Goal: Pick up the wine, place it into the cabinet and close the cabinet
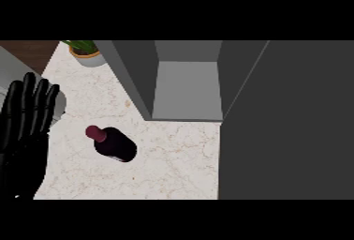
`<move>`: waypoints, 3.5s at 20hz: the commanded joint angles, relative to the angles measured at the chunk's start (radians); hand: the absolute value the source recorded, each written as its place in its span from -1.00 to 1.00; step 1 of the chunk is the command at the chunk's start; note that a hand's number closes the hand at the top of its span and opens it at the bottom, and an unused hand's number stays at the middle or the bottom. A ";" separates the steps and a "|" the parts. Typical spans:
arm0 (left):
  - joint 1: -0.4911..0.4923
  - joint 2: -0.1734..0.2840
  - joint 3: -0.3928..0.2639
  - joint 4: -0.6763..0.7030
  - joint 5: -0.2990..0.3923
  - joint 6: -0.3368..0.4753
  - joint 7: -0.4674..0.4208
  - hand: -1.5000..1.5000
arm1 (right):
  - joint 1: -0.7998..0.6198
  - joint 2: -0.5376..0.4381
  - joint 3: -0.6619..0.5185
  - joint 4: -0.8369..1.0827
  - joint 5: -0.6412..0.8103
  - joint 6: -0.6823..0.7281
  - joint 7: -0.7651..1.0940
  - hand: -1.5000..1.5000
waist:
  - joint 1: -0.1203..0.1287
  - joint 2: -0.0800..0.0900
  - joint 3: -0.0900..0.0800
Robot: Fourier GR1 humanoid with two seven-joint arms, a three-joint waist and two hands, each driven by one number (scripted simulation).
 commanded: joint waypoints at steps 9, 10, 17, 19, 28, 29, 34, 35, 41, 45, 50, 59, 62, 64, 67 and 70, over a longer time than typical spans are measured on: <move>-0.273 -0.068 -0.085 0.301 -0.096 0.405 0.269 -1.00 | 0.092 -0.016 0.227 -0.163 -0.138 0.179 0.135 -1.00 | -0.066 -0.013 -0.011; -0.317 -0.068 -0.100 0.252 -0.083 0.440 0.349 -1.00 | 0.149 -0.045 0.213 -0.174 -0.174 0.217 0.117 -1.00 | -0.063 -0.018 -0.009; -0.525 -0.068 -0.346 0.333 -0.267 0.749 0.541 -1.00 | 0.234 -0.070 0.190 -0.389 -0.247 0.195 0.245 -1.00 | -0.043 -0.017 -0.010; -0.601 -0.068 -0.313 0.328 -0.286 0.744 0.643 -1.00 | 0.233 -0.061 0.230 -0.460 -0.230 0.160 0.322 -1.00 | -0.042 -0.018 -0.010; -0.748 -0.068 -0.486 0.329 -0.455 0.932 0.940 -1.00 | 0.200 -0.062 0.273 -0.523 -0.198 0.116 0.420 -1.00 | -0.034 -0.021 -0.010; -0.695 -0.068 -0.467 0.284 -0.463 0.879 0.915 -1.00 | 0.246 -0.060 0.311 -0.609 -0.188 0.095 0.466 -1.00 | -0.034 -0.024 -0.011; -0.724 -0.068 -0.488 0.294 -0.547 0.930 1.008 -1.00 | 0.304 -0.058 0.318 -0.572 -0.181 0.121 0.381 -1.00 | -0.034 -0.022 -0.010; -0.749 -0.068 -0.517 0.317 -0.583 0.969 1.035 -1.00 | 0.342 -0.079 0.314 -0.604 -0.187 0.140 0.367 -1.00 | -0.043 -0.026 -0.010; -0.743 -0.068 -0.485 0.276 -0.670 0.921 1.107 -1.00 | 0.254 -0.056 0.324 -0.608 -0.161 0.069 0.453 -1.00 | -0.029 -0.022 -0.011; -0.749 -0.068 -0.517 0.227 -0.766 0.912 1.217 -1.00 | 0.254 -0.070 0.294 -0.567 -0.190 0.089 0.409 -1.00 | -0.028 -0.024 -0.010; -0.687 -0.068 -0.455 0.175 -0.803 0.846 1.235 -1.00 | 0.249 -0.089 0.307 -0.660 -0.190 0.063 0.499 -1.00 | -0.029 -0.027 -0.010; -0.580 -0.024 -0.360 0.030 -0.846 0.694 1.208 -1.00 | 0.206 -0.072 0.353 -0.611 -0.125 0.030 0.497 -1.00 | -0.024 -0.022 -0.011; -0.554 -0.031 -0.370 -0.042 -0.885 0.632 1.250 -1.00 | 0.220 -0.096 0.287 -0.623 -0.203 0.053 0.484 -1.00 | -0.022 -0.025 -0.010; -0.507 0.017 -0.332 -0.062 -0.803 0.639 1.200 -1.00 | 0.251 -0.095 0.327 -0.641 -0.171 0.062 0.468 -1.00 | -0.030 -0.023 -0.011; -0.456 0.029 -0.316 -0.099 -0.801 0.627 1.197 -1.00 | 0.272 -0.081 0.363 -0.635 -0.139 0.047 0.447 -1.00 | -0.030 -0.024 -0.011; -0.385 0.019 -0.321 -0.080 -0.769 0.667 1.146 -1.00 | 0.232 -0.120 0.285 -0.637 -0.218 0.068 0.480 -1.00 | -0.030 -0.019 -0.011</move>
